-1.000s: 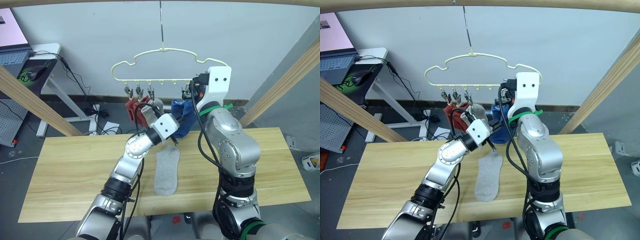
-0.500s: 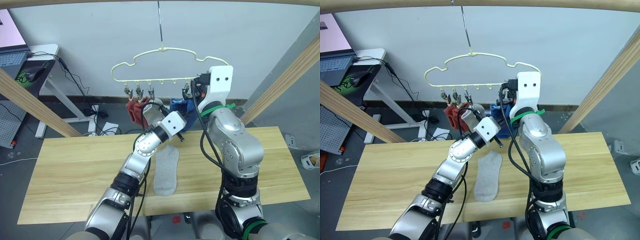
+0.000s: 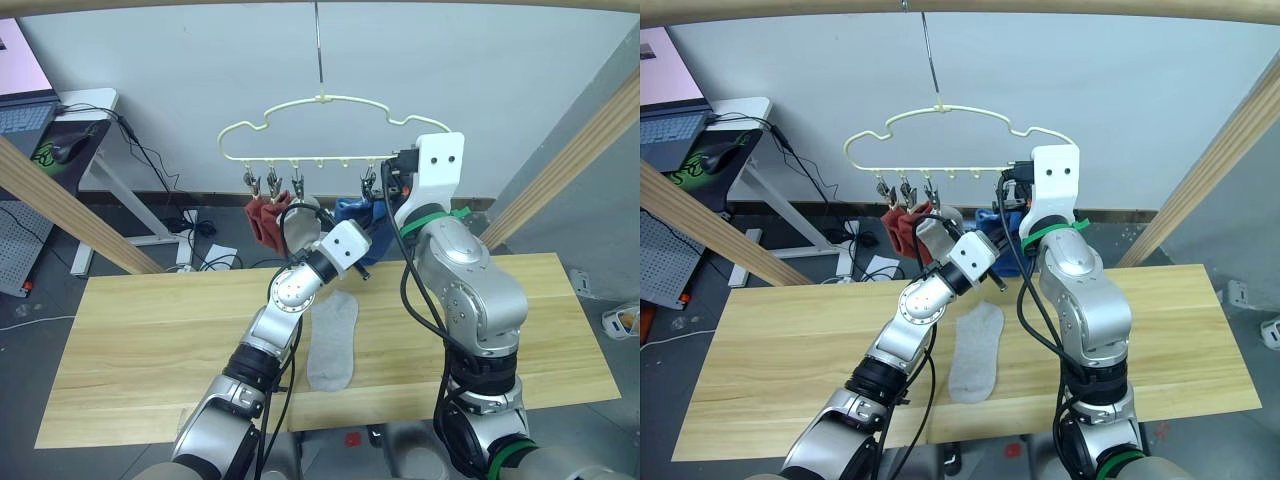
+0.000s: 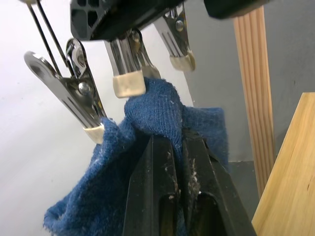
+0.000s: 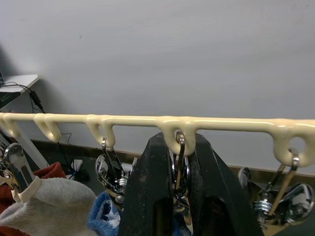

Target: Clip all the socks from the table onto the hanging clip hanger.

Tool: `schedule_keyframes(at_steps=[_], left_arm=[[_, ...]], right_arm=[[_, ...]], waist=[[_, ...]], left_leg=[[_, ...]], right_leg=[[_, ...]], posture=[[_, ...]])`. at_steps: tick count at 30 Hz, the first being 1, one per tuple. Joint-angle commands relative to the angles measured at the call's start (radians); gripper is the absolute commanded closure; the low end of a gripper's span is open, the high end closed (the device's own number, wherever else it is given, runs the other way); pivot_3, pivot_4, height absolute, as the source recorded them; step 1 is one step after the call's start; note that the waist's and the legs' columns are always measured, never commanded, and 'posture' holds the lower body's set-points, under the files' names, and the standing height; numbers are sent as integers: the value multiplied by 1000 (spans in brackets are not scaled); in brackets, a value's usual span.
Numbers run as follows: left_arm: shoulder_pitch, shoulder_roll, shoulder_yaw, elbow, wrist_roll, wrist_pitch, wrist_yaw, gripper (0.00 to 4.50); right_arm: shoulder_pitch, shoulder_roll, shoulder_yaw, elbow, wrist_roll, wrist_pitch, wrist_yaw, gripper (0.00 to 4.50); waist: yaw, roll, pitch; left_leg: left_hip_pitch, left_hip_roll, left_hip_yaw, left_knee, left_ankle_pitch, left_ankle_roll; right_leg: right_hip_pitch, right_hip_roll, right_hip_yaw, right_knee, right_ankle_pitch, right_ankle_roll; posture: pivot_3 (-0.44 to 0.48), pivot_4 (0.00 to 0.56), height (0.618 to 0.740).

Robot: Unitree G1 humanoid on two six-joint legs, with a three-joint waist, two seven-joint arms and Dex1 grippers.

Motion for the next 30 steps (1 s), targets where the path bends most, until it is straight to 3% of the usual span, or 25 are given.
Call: schedule_keyframes(at_steps=[1,18,27,30], left_arm=[[-6,-12,16,-24,-22,-35,6,4500],[-29,-18,14,41,-4,-89,42,4500],[-36,-16,10,54,3,-95,51,4500],[-36,-15,9,55,5,-93,51,4500]], right_arm=[[5,0,7,-46,-3,-20,0,4433],[18,9,0,-44,1,-21,-14,4433],[16,22,-10,-52,8,-19,-14,1147],[16,24,-17,-59,13,-18,-10,1147]], waist=[[0,0,0],[0,0,0],[0,0,0],[0,0,0]], left_leg=[[0,0,0,0,0,0],[0,0,0,1,0,0],[0,0,0,1,0,0],[0,0,0,1,0,0]], right_leg=[[0,0,0,0,0,0],[0,0,0,1,0,0],[0,0,0,1,0,0],[0,0,-1,1,0,0]], posture=[[-206,288,738],[-202,290,738],[-203,285,738],[-202,283,738]])
